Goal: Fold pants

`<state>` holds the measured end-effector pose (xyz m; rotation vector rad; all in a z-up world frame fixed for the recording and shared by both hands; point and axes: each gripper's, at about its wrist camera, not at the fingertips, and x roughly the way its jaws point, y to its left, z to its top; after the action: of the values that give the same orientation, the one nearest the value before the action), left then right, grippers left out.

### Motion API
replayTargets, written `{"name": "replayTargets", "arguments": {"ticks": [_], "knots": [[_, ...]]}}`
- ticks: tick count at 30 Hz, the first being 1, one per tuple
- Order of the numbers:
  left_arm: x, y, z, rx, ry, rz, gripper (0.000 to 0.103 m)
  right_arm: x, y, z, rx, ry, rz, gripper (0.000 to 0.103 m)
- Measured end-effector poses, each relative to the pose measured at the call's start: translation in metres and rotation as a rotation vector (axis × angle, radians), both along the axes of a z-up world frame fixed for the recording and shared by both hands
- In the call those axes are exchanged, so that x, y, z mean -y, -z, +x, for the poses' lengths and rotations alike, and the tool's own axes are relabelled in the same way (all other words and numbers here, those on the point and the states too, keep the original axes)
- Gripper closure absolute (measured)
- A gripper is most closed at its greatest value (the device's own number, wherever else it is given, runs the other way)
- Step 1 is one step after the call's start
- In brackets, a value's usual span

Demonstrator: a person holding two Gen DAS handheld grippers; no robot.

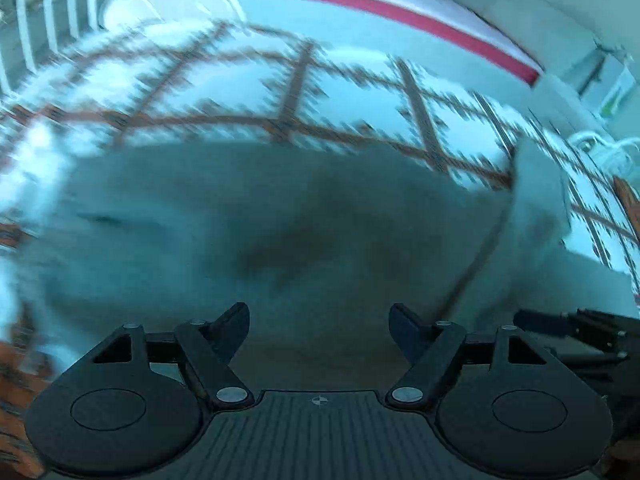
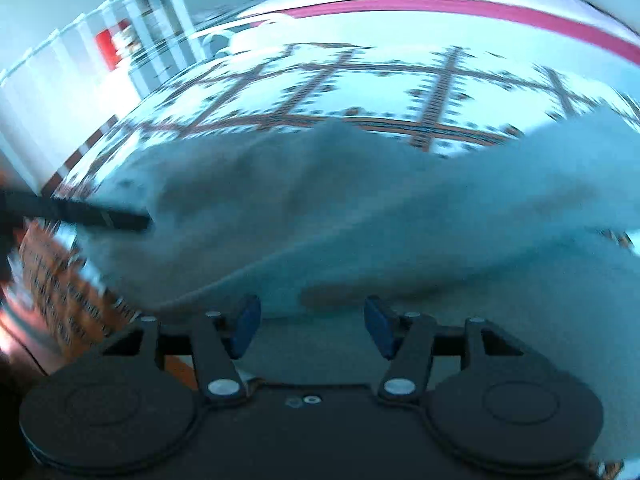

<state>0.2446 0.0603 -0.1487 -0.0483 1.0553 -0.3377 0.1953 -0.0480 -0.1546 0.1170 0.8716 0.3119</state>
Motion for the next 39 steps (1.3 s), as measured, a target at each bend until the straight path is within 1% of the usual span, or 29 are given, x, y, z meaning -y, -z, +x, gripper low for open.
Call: {"name": "replayTargets", "arguments": {"ticks": [1,3,5,6,7,8,9,10,11,13,14,15,16,17,20,23,26,28,29,31,32,33,35,36,38,39], "knots": [[0.01,0.008,0.0,-0.004,0.006,0.017,0.027,0.005,-0.001,-0.001,-0.003,0.016,0.01,0.054],[0.026,0.025,-0.002,0.001,0.009,0.089,0.027,0.013,-0.002,-0.002,-0.004,0.048,0.013,0.058],[0.031,0.036,-0.007,0.012,0.003,0.122,0.027,0.016,-0.004,0.001,-0.003,0.066,0.003,0.06],[0.031,0.035,-0.008,0.023,-0.007,0.12,0.027,0.017,-0.007,0.003,-0.003,0.071,-0.002,0.061],[0.029,0.031,-0.009,0.034,-0.03,0.092,0.027,0.02,-0.009,0.005,0.0,0.078,-0.007,0.061],[0.022,0.024,-0.01,0.059,-0.08,0.022,0.027,0.022,-0.011,0.007,-0.002,0.085,-0.01,0.061],[0.015,0.018,-0.009,0.088,-0.139,-0.018,0.027,0.024,-0.014,0.011,-0.007,0.095,-0.007,0.061],[0.012,0.016,-0.008,0.111,-0.175,-0.004,0.027,0.025,-0.016,0.016,-0.013,0.107,-0.003,0.062],[0.011,0.019,-0.004,0.102,-0.182,0.025,0.027,0.027,-0.018,0.021,-0.018,0.12,-0.002,0.062],[0.015,0.033,0.002,0.02,-0.146,0.045,0.027,0.03,-0.019,0.031,-0.037,0.142,-0.008,0.063],[0.023,0.035,-0.002,0.043,-0.109,0.1,0.027,0.03,-0.019,0.037,-0.049,0.154,-0.011,0.064],[0.034,0.035,-0.009,0.07,-0.051,0.161,0.027,0.031,-0.019,0.041,-0.065,0.169,-0.007,0.064],[0.041,0.036,-0.015,0.088,0.003,0.193,0.027,0.032,-0.019,0.047,-0.082,0.188,0.007,0.064],[0.046,0.036,-0.021,0.095,0.04,0.202,0.027,0.033,-0.02,0.051,-0.093,0.205,0.023,0.064],[0.048,0.034,-0.032,0.116,0.085,0.221,0.027,0.036,-0.02,0.065,-0.123,0.267,0.05,0.062],[0.046,0.029,-0.034,0.115,0.091,0.21,0.027,0.034,-0.016,0.082,-0.168,0.296,0.039,0.063],[0.044,0.028,-0.04,0.115,0.101,0.208,0.027,0.033,-0.008,0.095,-0.228,0.339,0.026,0.071],[0.045,0.032,-0.033,0.115,0.104,0.208,0.027,0.036,-0.003,0.098,-0.269,0.37,0.039,0.074],[0.045,0.033,-0.033,0.117,0.106,0.209,0.027,0.038,-0.002,0.1,-0.283,0.387,0.046,0.074],[0.045,0.035,-0.03,0.118,0.105,0.208,0.027,0.044,-0.005,0.101,-0.297,0.435,0.097,0.07],[0.045,0.035,-0.03,0.118,0.105,0.207,0.027,0.043,-0.007,0.103,-0.301,0.44,0.1,0.071],[0.046,0.035,-0.029,0.118,0.104,0.208,0.027,0.04,-0.008,0.107,-0.298,0.429,0.073,0.072],[0.045,0.035,-0.029,0.119,0.104,0.204,0.027,0.038,-0.007,0.11,-0.297,0.428,0.047,0.089],[0.045,0.035,-0.029,0.119,0.103,0.202,0.027,0.04,-0.005,0.111,-0.3,0.436,0.054,0.103],[0.044,0.036,-0.029,0.118,0.101,0.197,0.027,0.045,-0.004,0.108,-0.295,0.453,0.073,0.103],[0.044,0.035,-0.028,0.117,0.099,0.196,0.027,0.045,-0.005,0.104,-0.284,0.447,0.066,0.103]]}}
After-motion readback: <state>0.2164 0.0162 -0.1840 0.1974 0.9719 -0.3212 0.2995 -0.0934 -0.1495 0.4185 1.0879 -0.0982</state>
